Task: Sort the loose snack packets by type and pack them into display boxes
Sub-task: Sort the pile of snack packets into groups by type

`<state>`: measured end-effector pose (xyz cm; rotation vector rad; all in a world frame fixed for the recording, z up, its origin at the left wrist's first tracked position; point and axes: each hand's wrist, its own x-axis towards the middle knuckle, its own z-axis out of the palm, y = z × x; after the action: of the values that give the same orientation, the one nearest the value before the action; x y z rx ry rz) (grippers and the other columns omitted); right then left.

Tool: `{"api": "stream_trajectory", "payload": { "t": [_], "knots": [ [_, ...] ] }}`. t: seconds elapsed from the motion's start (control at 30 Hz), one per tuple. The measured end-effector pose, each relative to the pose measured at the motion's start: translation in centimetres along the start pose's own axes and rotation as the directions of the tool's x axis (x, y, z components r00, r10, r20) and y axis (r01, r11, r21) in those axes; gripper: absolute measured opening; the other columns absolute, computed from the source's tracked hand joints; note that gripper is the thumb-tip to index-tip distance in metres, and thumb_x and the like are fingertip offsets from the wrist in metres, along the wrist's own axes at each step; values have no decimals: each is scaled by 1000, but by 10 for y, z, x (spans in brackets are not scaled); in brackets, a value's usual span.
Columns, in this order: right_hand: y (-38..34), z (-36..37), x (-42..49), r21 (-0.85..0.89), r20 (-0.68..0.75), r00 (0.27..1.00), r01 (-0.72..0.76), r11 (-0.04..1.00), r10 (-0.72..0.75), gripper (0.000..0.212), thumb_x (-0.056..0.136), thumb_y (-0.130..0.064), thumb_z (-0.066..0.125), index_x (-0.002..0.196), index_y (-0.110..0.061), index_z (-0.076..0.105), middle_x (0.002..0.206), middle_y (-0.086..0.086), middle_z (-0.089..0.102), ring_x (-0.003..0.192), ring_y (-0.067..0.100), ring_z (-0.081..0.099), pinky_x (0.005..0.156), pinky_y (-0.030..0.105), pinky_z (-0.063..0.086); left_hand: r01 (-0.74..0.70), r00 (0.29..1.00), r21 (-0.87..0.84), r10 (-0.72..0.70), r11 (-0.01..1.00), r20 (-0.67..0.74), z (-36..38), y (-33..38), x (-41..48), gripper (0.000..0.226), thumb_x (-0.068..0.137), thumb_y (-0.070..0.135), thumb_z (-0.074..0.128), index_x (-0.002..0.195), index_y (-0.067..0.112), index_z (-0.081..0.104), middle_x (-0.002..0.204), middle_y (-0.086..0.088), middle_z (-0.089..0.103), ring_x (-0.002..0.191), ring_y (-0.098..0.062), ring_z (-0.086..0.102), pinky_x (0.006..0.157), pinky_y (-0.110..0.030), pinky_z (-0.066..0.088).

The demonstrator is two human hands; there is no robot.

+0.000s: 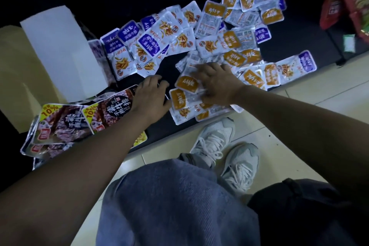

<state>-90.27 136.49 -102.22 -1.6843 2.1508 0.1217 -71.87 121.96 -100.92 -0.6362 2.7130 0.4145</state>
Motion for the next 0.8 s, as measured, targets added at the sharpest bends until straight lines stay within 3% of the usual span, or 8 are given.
{"api": "stream_trajectory", "payload": {
  "t": [0.17, 0.23, 0.3, 0.33, 0.4, 0.57, 0.67, 0.8],
  "knots": [
    [23, -10, -3, 210, -139, 988, 89, 974, -60, 49, 75, -32, 54, 116, -9, 67, 113, 17, 62, 99, 38, 60, 78, 44, 52, 53, 994, -101, -43, 994, 99, 1, 21, 40, 65, 96, 38, 52, 151, 19, 23, 159, -7, 13, 144, -30, 15, 113, -45, 23],
    [36, -13, 2, 181, -223, 975, 23, 983, 18, 52, 77, -31, 54, 122, -9, 63, 125, 19, 57, 112, 40, 55, 88, 49, 48, 37, 994, -124, -23, 992, 107, 3, 31, 47, 62, 97, 39, 50, 150, 21, 26, 158, -7, 14, 143, -31, 14, 113, -45, 23],
    [46, -12, 6, 160, -178, 974, -108, 981, 137, 67, 86, -41, 53, 146, -15, 38, 155, 14, 29, 142, 35, 27, 111, 52, 25, 16, 998, -167, -6, 986, 60, 5, 39, 50, 55, 96, 35, 51, 146, 18, 34, 154, -8, 24, 139, -31, 20, 110, -42, 24],
    [50, -8, 8, 158, -137, 976, -150, 976, 172, 73, 90, -46, 51, 152, -18, 24, 160, 10, 16, 147, 30, 13, 115, 50, 14, -8, 999, -178, 13, 984, 31, 6, 41, 51, 51, 96, 33, 52, 143, 17, 39, 150, -8, 30, 135, -31, 25, 107, -40, 26],
    [51, -1, 9, 127, -76, 982, -163, 978, 174, 78, 91, -52, 49, 154, -20, 15, 161, 5, 13, 148, 25, 10, 115, 45, 12, -61, 998, -178, 61, 982, -2, 7, 42, 50, 46, 95, 30, 54, 138, 16, 45, 144, -6, 38, 128, -29, 32, 103, -39, 30],
    [48, 0, -10, 89, -96, 987, -122, 989, 131, 74, 86, -59, 46, 147, -17, 36, 139, 10, 40, 130, 31, 32, 107, 47, 21, -84, 996, -251, 82, 964, -18, 5, 43, 50, 40, 95, 23, 53, 135, 18, 48, 137, -5, 47, 124, -29, 37, 101, -39, 32],
    [52, -8, -23, 89, -84, 990, -103, 991, 111, 87, 68, -66, 30, 131, -12, 55, 125, 13, 48, 119, 34, 40, 101, 49, 28, -150, 988, -262, 152, 953, -11, 4, 49, 51, 36, 97, 22, 52, 132, 17, 51, 136, -5, 47, 122, -29, 39, 100, -41, 34],
    [59, -9, -27, 123, -127, 984, -108, 987, 124, 87, 64, -64, 26, 127, -13, 58, 124, 12, 49, 119, 33, 41, 99, 44, 27, -163, 986, -213, 153, 963, -65, 1, 53, 60, 38, 95, 23, 54, 133, 16, 50, 137, -6, 42, 122, -27, 37, 102, -40, 33]
  ]
}}
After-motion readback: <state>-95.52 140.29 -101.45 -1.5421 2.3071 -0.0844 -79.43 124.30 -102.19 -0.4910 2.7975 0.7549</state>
